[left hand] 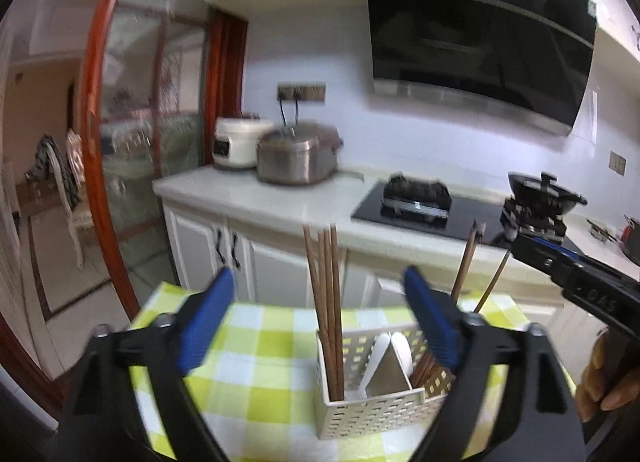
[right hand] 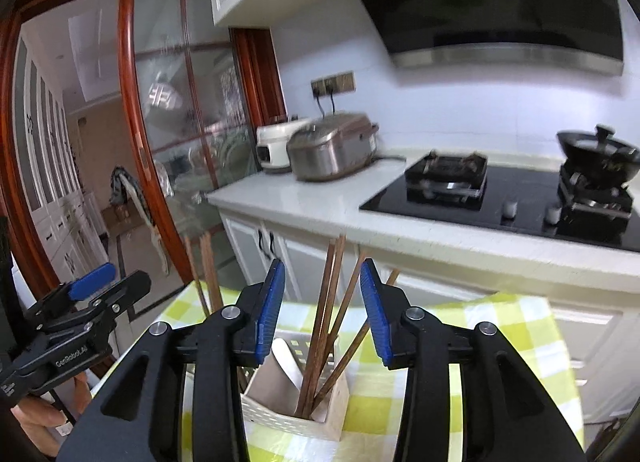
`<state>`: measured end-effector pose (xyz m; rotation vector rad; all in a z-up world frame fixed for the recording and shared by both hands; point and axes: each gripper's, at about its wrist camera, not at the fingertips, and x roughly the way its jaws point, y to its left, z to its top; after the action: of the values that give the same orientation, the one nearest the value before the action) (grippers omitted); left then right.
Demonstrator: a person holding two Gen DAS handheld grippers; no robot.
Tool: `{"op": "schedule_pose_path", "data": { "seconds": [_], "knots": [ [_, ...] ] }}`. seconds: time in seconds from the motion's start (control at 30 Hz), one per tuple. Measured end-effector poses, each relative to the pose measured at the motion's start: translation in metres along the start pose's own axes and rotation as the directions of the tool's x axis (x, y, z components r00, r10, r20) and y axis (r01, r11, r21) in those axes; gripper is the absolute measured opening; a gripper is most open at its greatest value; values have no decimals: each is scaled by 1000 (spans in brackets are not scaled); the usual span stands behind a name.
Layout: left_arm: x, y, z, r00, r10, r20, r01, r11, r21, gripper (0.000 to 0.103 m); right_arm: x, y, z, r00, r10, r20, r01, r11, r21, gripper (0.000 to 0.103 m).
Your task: Organize utensils
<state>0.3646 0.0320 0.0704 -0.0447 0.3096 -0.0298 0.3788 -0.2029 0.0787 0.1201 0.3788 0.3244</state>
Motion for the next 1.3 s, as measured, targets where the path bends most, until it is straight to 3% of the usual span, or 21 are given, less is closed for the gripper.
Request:
{"op": "schedule_pose_path", "data": {
  "seconds": [0.03, 0.17, 0.33, 0.67, 0.9, 1.3],
  "knots": [
    [-12, -2, 2, 999, 14, 37, -15, 1000, 8, 99, -12, 3, 2, 1000, -7, 24, 7, 1000, -8, 48],
    [-58, -10, 3, 990, 42, 136, -47, 998, 36, 98, -59, 14, -3, 993, -12, 120, 16, 999, -34, 68],
    [-95, -16, -11, 984, 60, 167, -68, 997, 47, 98, -101, 25, -25, 983, -31, 181, 42, 998, -57, 85],
    [-122, -12, -66, 994, 25, 104, -28, 999, 22, 98, -120, 19, -84, 992, -43, 116, 42, 999, 11, 85],
    [-127, -14, -92, 998, 5, 67, -7, 1000, 25, 98, -114, 24, -113, 996, -50, 68, 52, 998, -30, 85],
    [-125, -14, -101, 999, 7, 39, -9, 999, 48, 98, -116, 25, -120, 998, -35, 58, 38, 998, -53, 85]
  ]
}}
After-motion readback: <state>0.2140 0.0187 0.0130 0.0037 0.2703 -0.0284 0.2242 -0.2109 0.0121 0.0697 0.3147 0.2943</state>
